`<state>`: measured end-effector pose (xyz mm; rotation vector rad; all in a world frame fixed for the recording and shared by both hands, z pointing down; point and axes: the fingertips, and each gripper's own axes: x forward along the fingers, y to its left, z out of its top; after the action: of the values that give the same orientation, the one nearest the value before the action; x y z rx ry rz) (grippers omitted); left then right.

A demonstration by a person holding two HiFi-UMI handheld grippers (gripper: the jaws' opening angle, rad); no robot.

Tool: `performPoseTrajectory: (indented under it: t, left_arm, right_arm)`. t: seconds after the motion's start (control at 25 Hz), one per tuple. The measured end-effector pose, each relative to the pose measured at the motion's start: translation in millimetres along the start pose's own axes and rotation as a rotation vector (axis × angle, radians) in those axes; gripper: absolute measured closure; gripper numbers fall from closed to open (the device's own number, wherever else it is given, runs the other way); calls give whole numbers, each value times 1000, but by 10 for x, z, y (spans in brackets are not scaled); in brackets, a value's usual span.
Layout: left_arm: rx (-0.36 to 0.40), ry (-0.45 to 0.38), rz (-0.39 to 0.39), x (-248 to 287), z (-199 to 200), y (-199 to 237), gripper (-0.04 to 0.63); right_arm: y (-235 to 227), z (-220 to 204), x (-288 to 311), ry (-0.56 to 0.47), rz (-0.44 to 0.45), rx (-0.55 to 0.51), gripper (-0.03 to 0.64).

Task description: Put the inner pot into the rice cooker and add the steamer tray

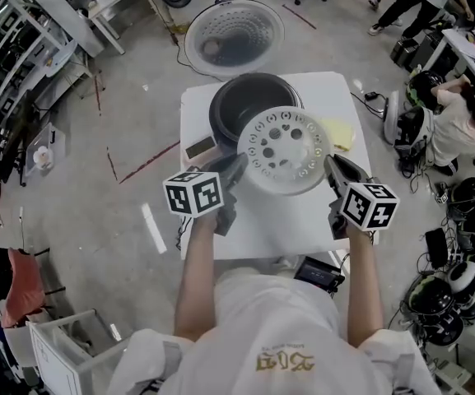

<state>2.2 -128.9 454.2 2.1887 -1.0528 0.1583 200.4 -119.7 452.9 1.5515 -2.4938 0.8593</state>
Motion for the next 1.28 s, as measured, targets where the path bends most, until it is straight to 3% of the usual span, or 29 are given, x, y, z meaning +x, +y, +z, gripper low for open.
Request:
performPoseTrajectory:
  t: [0.76,1.28]
  left_arm:
    - [-62,-70,-13,-111,755,702,545]
    - [-86,-65,-36,78,990,956,545]
  right_arm:
    - [549,592,809,-14,79,-68,574]
    - [526,768,1135,-29,42,-90,572]
